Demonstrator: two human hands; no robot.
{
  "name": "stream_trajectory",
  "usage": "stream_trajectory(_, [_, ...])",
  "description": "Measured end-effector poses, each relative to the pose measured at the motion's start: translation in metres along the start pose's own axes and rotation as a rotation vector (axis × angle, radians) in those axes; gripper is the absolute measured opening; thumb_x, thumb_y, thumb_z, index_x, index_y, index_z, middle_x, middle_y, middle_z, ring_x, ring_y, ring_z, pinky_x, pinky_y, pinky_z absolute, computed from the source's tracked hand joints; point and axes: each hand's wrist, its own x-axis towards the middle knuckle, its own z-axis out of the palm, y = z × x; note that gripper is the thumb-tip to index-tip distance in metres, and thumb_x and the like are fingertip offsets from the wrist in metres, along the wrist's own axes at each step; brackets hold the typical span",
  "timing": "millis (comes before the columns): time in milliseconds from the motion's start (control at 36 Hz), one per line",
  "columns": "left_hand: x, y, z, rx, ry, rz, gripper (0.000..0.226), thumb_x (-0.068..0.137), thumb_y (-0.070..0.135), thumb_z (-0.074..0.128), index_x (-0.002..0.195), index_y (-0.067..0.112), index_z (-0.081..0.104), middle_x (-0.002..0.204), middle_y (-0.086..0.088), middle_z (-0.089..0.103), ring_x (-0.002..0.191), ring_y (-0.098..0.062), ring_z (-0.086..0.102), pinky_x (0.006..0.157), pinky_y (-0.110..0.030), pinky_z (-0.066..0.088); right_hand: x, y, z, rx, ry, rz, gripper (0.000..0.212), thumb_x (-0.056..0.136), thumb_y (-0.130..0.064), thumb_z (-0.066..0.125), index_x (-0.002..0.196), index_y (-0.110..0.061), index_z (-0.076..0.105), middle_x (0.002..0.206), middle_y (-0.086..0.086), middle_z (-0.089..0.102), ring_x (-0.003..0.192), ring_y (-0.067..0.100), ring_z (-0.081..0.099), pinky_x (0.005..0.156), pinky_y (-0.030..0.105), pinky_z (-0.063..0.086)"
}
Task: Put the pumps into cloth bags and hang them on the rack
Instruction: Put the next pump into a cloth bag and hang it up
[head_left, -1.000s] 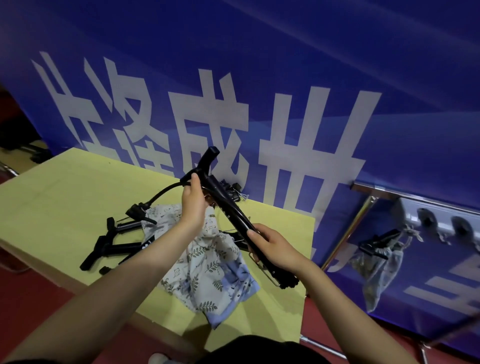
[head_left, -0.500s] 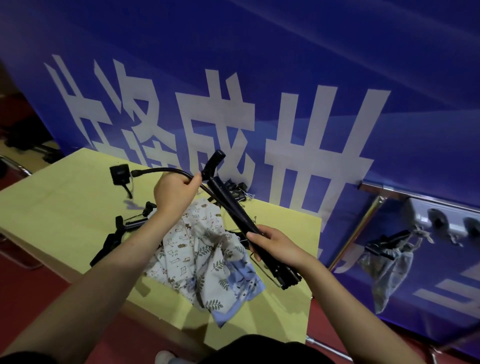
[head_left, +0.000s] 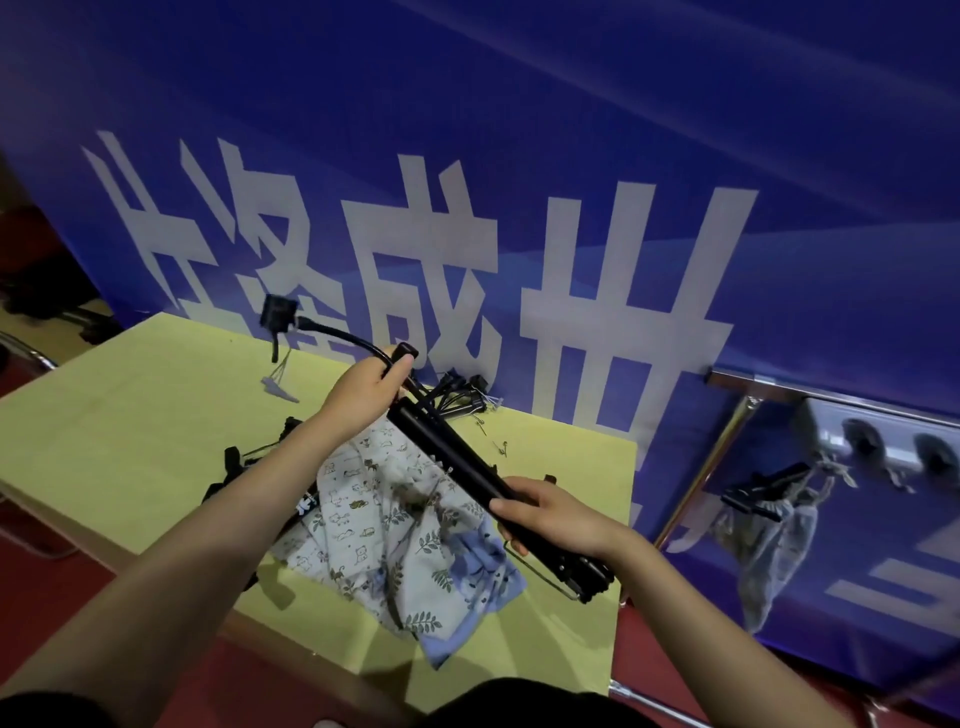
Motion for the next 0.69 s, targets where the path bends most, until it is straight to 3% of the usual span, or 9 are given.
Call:
stream_trajectory(139, [-0.003,-0.001,-0.002,-0.096,-0.151,-0.036,0.036,0.104,0.039,0.029,0.102,0.019,0.059,0.091,-0.008,0.068,0.089,-0.029,0.064,0.077,-0.035,0.046,-0.003,0.007,-0.002,0.08,0.018,0.018,0.011,0.102,-0.02,0.048,0.093,-0.014,0.052,0.072,0.005,0.056,0.054,0.014,0.055,0.06,0.025,0.047])
stream_trajectory(222, [-0.007,0.004,-0.003,-0.141,-0.182,-0.055,0.036,0.105,0.033,0.027,0.122,0.028,0.057,0.092,-0.005,0.069,0.085,-0.023,0.07,0.059,-0.019,0.046,-0.005,0.012,-0.005,0.159,0.01,0.039,0.018,0.099,-0.028,0.052,0.102,-0.01,0.053,0.075,0.003,0.058,0.057,0.014,0.056,0.06,0.024,0.047])
stream_trajectory(306, [-0.009,0.009,-0.003,-0.174,-0.193,-0.038,0.033,0.105,0.032,0.028,0.126,0.032,0.055,0.099,0.002,0.068,0.08,-0.021,0.07,0.053,-0.009,0.041,-0.007,0.018,-0.005,0.257,-0.007,0.061,0.031,0.095,-0.033,0.056,0.114,-0.009,0.053,0.076,0.004,0.058,0.059,0.017,0.055,0.06,0.024,0.048])
stream_trajectory(417, [-0.008,0.008,-0.002,-0.167,-0.222,-0.057,0.028,0.103,0.04,0.034,0.105,0.036,0.061,0.076,-0.004,0.067,0.058,-0.004,0.061,0.056,-0.015,0.04,-0.01,0.024,-0.002,0.348,-0.035,0.06,0.036,0.093,-0.035,0.057,0.114,-0.006,0.05,0.077,0.005,0.057,0.059,0.017,0.055,0.06,0.025,0.047])
stream_trajectory(472, [-0.007,0.006,-0.001,-0.143,-0.227,-0.065,0.033,0.101,0.047,0.035,0.087,0.037,0.063,0.068,-0.01,0.066,0.069,-0.01,0.065,0.068,-0.023,0.04,-0.012,0.024,-0.002,0.344,-0.039,0.058,0.035,0.095,-0.034,0.056,0.115,-0.006,0.05,0.077,0.005,0.057,0.059,0.017,0.055,0.061,0.024,0.048])
stream_trajectory(528, [-0.007,0.005,0.0,-0.13,-0.251,-0.07,0.046,0.101,0.046,0.036,0.074,0.021,0.064,0.061,-0.009,0.062,0.075,-0.019,0.064,0.073,-0.025,0.04,-0.015,0.024,-0.002,0.338,-0.038,0.063,0.033,0.096,-0.032,0.055,0.116,-0.005,0.051,0.077,0.005,0.057,0.059,0.016,0.055,0.062,0.024,0.048])
stream_trajectory(611, [-0.009,0.009,0.003,-0.143,-0.291,-0.093,0.048,0.101,0.043,0.038,0.098,0.0,0.058,0.054,-0.002,0.051,0.052,-0.013,0.049,0.053,-0.02,0.037,-0.019,0.025,-0.003,0.312,-0.018,0.069,0.02,0.1,-0.027,0.052,0.111,-0.011,0.058,0.078,0.005,0.057,0.06,0.016,0.055,0.062,0.024,0.048])
stream_trajectory(694, [-0.008,0.005,0.007,-0.167,-0.279,-0.134,0.042,0.1,0.044,0.041,0.115,0.009,0.059,0.057,0.0,0.048,0.048,-0.008,0.048,0.046,-0.02,0.032,-0.022,0.026,-0.007,0.272,0.007,0.082,0.019,0.1,-0.028,0.051,0.11,-0.015,0.059,0.078,0.005,0.058,0.061,0.017,0.056,0.064,0.024,0.048])
